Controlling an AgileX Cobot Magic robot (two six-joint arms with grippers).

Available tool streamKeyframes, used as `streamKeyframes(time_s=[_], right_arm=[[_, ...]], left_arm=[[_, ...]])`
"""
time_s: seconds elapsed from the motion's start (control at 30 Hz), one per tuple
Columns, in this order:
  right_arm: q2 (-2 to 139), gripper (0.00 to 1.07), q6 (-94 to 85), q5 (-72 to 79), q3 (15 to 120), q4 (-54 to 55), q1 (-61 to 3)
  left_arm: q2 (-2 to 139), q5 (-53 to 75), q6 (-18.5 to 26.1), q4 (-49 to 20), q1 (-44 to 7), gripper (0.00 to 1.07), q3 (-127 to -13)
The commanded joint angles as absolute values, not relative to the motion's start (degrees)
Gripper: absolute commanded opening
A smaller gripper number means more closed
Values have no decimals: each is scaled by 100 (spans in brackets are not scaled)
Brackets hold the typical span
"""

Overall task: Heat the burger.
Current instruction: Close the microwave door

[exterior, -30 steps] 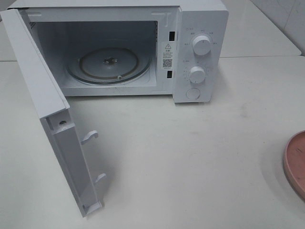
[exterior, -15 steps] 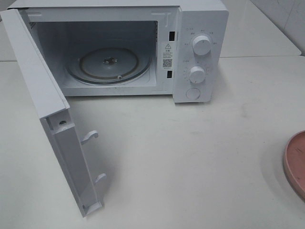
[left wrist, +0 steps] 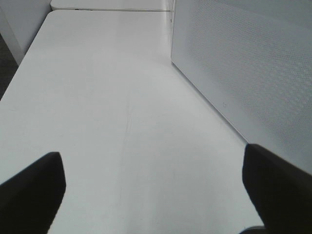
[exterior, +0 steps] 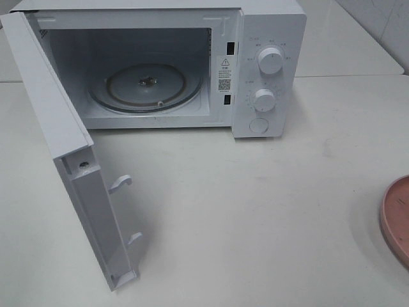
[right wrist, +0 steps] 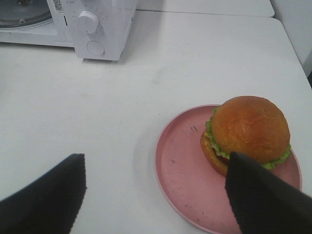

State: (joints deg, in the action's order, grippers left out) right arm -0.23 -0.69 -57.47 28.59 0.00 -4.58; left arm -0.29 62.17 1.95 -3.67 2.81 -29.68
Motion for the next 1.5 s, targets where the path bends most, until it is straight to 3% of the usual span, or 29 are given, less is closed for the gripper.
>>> streamKeyframes(time_s=[0.03,0.6,0.73,0.9,0.93,0.97,1.03,1.07,1.1,1.17,1.2,1.23,1.3,1.5], right_arm=[[-178,76,-74,-5712,2842,0,-407],[-178,76,-74,-5712,2842,0,-407],[-178,76,-74,-5712,2842,0,-407],[-178,76,-74,-5712,2842,0,-407],[-178,76,-74,-5712,2842,0,-407],[-178,76,-74,-5712,2842,0,-407],[-178,76,-74,-5712,2842,0,-407],[-178,76,-74,-5712,2842,0,-407],[-178,76,-74,-5712,2842,0,-407],[-178,76,-74,-5712,2842,0,-407],[-178,76,-74,-5712,2842,0,-407],[-178,76,-74,-5712,2842,0,-407],[-178,76,-74,-5712,2842,0,-407],[-178,76,-74,-5712,2842,0,-407]], left_arm=[[-120,6136,178,-344,275,93,-2956],[-46,6125,183,-367,275,93,-2962],[195,6016,183,-395,275,89,-3042],[533,5598,183,-395,275,74,-3123],[693,5363,183,-395,275,63,-3088],[693,5363,183,-395,275,63,-3088],[945,5053,183,-395,275,48,-2997],[945,5053,183,-395,275,48,-2997],[1100,4853,183,-395,275,37,-2911],[1186,4721,183,-401,275,32,-2865],[1324,4429,183,-453,275,22,-2773],[1324,4429,183,-453,275,22,-2773],[1507,4057,183,-510,275,4,-2636],[1793,3272,189,-510,275,0,-2292]])
